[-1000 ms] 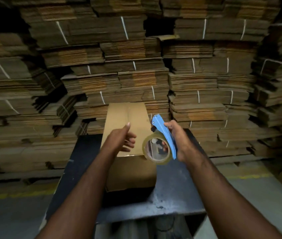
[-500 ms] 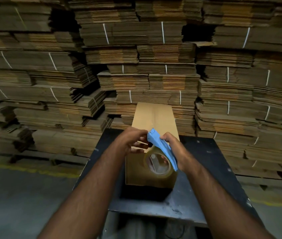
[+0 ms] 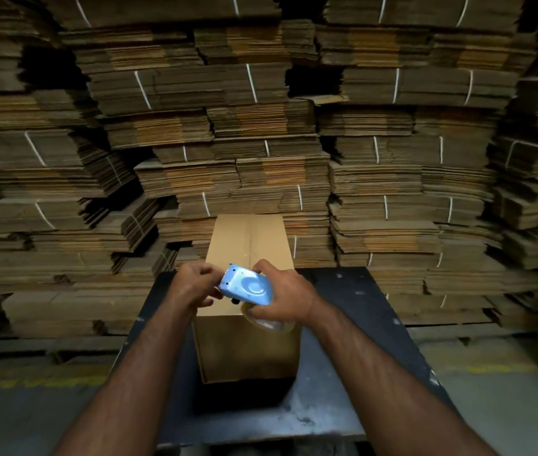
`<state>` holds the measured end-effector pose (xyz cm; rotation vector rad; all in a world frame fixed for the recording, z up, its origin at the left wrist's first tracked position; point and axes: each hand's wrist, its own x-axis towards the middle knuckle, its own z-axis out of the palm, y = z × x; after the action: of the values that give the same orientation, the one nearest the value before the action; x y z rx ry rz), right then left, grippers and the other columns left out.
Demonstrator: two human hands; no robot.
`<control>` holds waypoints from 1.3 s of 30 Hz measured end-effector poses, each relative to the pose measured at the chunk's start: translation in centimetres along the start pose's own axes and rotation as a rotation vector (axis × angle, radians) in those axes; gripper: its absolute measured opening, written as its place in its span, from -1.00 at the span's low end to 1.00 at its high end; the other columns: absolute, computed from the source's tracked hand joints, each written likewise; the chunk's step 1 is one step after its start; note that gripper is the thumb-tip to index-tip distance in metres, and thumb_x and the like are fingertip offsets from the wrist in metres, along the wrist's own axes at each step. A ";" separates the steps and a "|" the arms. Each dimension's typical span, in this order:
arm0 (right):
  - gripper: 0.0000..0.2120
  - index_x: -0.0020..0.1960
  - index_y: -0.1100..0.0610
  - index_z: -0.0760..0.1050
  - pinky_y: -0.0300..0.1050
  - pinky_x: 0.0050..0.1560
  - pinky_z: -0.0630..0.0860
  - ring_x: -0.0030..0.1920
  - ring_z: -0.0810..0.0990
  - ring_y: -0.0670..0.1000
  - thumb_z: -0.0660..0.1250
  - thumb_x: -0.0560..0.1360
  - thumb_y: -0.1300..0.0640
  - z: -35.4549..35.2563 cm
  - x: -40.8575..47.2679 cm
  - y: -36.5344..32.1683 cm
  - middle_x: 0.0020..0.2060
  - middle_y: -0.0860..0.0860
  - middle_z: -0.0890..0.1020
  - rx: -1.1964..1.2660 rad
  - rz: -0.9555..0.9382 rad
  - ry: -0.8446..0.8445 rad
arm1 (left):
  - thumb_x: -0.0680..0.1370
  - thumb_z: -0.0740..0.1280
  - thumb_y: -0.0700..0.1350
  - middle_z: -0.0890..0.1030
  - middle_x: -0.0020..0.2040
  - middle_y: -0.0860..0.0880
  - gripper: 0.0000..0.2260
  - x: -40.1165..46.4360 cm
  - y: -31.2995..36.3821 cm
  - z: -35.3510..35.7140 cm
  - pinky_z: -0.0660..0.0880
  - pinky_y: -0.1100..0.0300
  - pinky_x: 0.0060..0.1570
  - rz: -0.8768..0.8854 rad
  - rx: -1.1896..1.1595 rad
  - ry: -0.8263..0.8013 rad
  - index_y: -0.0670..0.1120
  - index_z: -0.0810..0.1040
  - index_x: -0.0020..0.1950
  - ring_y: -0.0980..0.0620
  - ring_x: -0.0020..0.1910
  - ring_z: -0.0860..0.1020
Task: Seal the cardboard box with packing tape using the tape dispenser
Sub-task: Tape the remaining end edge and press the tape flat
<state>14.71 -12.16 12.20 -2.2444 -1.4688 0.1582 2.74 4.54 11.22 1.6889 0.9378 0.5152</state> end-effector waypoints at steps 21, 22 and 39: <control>-0.34 0.30 -0.05 0.45 -0.15 -0.24 0.38 -0.12 0.48 -0.04 0.38 0.28 -0.33 -0.2 6.6 4.0 -0.09 -0.11 0.52 -0.304 -0.260 -0.303 | 0.51 0.45 -0.03 0.68 -0.24 -0.01 -0.86 1.2 -6.9 -1.5 0.57 0.13 -0.21 -0.195 0.101 0.454 -0.07 0.64 -0.18 0.03 -0.18 0.64; -0.36 0.29 -0.05 0.46 -0.14 -0.24 0.40 -0.13 0.48 -0.04 0.39 0.30 -0.32 0.1 7.0 3.6 -0.10 -0.10 0.52 -0.326 -0.271 -0.299 | 0.51 0.45 -0.02 0.68 -0.23 0.00 -0.86 1.4 -7.3 -1.5 0.52 0.18 -0.27 -0.206 0.134 0.470 -0.06 0.64 -0.18 0.06 -0.18 0.62; -0.39 0.25 -0.06 0.47 0.01 -0.02 0.54 -0.03 0.55 0.02 0.44 0.31 -0.32 3.6 11.2 -1.6 -0.03 -0.05 0.59 -0.623 -0.133 -0.473 | 0.52 0.44 -0.03 0.66 -0.23 -0.01 -0.84 5.5 -13.4 -1.6 0.40 0.22 -0.33 -0.292 0.069 0.299 -0.09 0.65 -0.20 0.08 -0.21 0.58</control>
<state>16.99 -0.52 11.33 -2.7013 -2.1488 0.2246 0.46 11.21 -1.51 1.5241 1.4078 0.5516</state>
